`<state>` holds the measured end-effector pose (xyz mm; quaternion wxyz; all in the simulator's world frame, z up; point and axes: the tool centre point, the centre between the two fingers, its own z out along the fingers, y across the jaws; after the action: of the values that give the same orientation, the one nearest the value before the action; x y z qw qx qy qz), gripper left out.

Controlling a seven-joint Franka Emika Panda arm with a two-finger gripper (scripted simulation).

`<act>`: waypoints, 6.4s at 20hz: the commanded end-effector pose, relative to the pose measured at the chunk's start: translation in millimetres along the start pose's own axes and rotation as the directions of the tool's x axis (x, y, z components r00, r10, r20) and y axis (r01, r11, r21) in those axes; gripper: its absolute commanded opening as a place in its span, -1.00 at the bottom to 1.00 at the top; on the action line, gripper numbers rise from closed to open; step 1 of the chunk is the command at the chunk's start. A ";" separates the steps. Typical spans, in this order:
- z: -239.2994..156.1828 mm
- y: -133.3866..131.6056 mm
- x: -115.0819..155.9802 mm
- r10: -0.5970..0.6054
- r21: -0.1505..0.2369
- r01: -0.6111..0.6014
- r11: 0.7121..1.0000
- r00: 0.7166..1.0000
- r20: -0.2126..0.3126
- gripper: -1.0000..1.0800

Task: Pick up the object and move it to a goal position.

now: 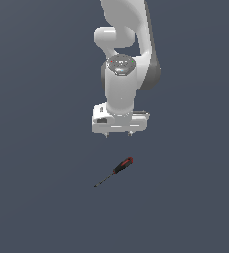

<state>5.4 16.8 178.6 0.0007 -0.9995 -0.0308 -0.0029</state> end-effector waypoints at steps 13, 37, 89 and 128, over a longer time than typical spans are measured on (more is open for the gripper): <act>-3.1 -17.8 1.5 0.003 0.020 -0.003 1.000 1.000 -0.008 0.92; 40.5 -1.1 45.3 0.402 0.022 -0.403 0.915 0.915 0.009 0.92; 164.3 20.4 93.1 0.834 -0.005 -0.834 0.552 0.552 0.002 -1.00; -73.2 -36.0 60.3 0.834 -0.005 -0.834 0.551 0.551 0.003 -1.00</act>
<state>65.8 52.6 234.5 0.0002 -0.8949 0.4462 0.0004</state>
